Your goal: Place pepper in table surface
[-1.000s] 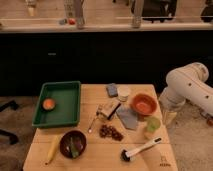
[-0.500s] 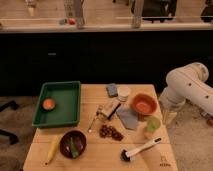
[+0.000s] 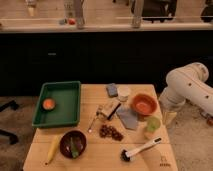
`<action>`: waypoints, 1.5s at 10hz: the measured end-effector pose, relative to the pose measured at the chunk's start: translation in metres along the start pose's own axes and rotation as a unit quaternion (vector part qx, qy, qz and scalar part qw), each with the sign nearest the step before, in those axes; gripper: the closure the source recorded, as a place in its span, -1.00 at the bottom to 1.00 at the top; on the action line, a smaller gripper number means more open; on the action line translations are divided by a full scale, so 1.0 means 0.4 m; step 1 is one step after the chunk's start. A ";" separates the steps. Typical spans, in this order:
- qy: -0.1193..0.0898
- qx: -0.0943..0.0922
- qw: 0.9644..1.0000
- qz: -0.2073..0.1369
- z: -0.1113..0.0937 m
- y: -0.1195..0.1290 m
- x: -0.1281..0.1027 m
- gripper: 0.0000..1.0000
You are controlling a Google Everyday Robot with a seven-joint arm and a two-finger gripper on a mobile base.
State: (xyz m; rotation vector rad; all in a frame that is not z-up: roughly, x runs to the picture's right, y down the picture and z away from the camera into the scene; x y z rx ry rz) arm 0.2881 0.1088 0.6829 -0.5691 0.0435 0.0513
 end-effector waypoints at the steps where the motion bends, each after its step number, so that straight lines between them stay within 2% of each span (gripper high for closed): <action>1: 0.000 0.000 1.000 0.000 0.000 0.000 0.000 -0.60; 5: -0.001 0.000 1.000 -0.001 -0.001 0.000 0.000 -0.60; 6: -0.001 0.000 1.000 -0.011 -0.006 0.002 -0.004 -0.60; 9: 0.006 -0.012 0.996 -0.084 -0.029 0.057 -0.078 -0.60; 10: 0.011 -0.014 0.994 -0.106 -0.032 0.075 -0.097 -0.60; 13: 0.024 -0.025 0.984 -0.174 -0.035 0.136 -0.150 -0.60; 14: 0.029 -0.029 0.980 -0.197 -0.034 0.158 -0.170 -0.60; 15: 0.034 -0.035 0.973 -0.226 -0.031 0.191 -0.196 -0.60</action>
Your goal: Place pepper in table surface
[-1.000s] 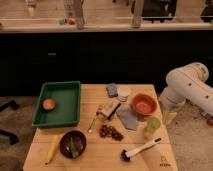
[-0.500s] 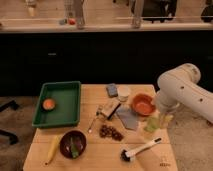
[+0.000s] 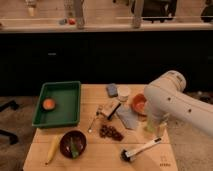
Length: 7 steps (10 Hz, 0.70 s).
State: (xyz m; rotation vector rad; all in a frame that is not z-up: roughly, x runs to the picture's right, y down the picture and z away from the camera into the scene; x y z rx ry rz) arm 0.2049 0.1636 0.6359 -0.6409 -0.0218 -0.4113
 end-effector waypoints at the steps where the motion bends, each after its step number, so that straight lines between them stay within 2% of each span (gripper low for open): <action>1: 0.004 -0.004 1.000 -0.019 0.002 0.010 -0.025 -0.60; 4: 0.016 -0.015 0.997 -0.080 0.017 0.024 -0.112 -0.60; 7: 0.016 -0.020 0.994 -0.111 0.017 0.034 -0.185 -0.60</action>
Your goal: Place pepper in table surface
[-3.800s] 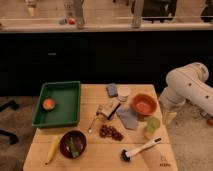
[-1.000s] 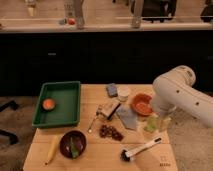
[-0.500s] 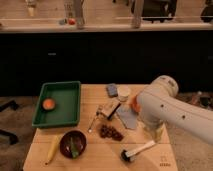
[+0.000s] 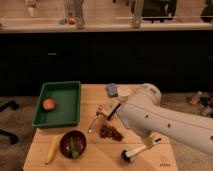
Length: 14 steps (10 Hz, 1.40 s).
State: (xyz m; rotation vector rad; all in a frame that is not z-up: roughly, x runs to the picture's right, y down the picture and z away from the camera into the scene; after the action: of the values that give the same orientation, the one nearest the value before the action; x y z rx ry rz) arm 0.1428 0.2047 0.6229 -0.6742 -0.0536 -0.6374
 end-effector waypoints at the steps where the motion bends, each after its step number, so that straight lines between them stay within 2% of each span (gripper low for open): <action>1: -0.001 0.001 1.000 -0.009 -0.002 -0.003 -0.021 -0.60; 4: -0.007 0.000 0.999 -0.043 -0.011 -0.001 -0.119 -0.60; 6: -0.009 -0.001 0.998 -0.061 -0.011 -0.002 -0.157 -0.60; 12: -0.015 -0.007 0.994 -0.107 -0.003 -0.057 -0.276 -0.60; 14: -0.014 -0.004 0.992 -0.128 -0.013 -0.082 -0.336 -0.60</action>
State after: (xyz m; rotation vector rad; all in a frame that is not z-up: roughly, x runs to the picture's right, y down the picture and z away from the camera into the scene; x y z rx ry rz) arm 0.0146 0.2537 0.6043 -0.6907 -0.1659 -0.8749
